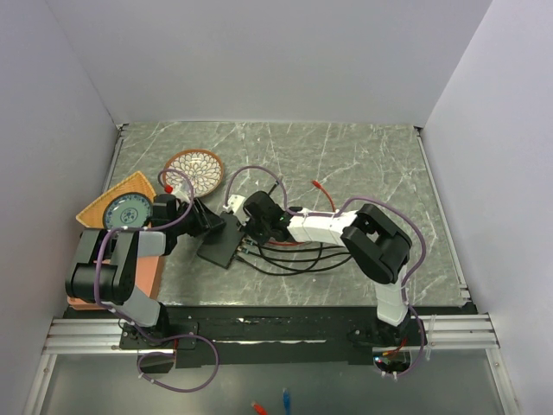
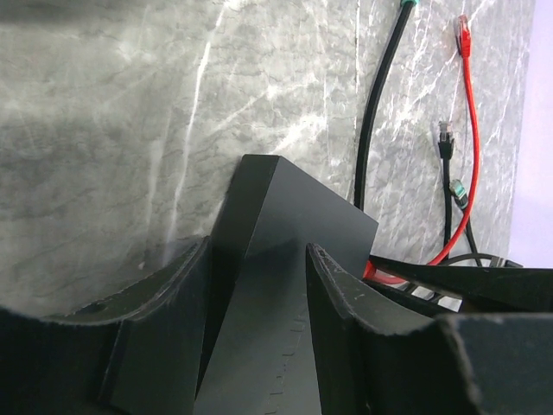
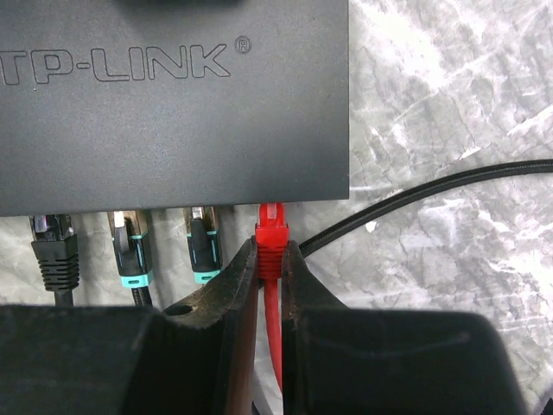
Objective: Insert the plug into the switch port
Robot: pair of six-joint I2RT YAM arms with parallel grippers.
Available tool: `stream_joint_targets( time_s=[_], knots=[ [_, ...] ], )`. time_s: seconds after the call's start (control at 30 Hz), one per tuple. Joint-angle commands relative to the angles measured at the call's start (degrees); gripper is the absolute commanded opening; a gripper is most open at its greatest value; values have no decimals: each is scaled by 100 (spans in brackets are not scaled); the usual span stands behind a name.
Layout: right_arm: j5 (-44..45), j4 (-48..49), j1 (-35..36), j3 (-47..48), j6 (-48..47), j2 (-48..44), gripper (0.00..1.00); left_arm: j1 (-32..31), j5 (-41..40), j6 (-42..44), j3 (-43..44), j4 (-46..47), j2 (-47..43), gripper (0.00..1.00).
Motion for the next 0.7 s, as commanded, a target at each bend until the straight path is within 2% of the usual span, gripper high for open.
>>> stream_joint_targets(
  time_s=[0.0, 0.17, 0.33, 0.57, 0.67],
  knots=[
    [-834, 1299, 110, 475, 71, -219, 0, -739, 1626, -597, 53, -65, -308, 48],
    [-869, 1642, 110, 308, 106, -456, 0, -924, 1617, -676, 62, -180, -422, 48],
    [-886, 1406, 110, 510, 80, -378, 0, -968, 1372, -633, 62, -311, -527, 49],
    [-842, 1290, 119, 212, 115, -491, 0, -907, 721, -386, 290, -909, -765, 64],
    [-799, 1168, 110, -17, 115, -562, 0, -784, 562, -351, 360, -1015, -809, 66]
  ],
)
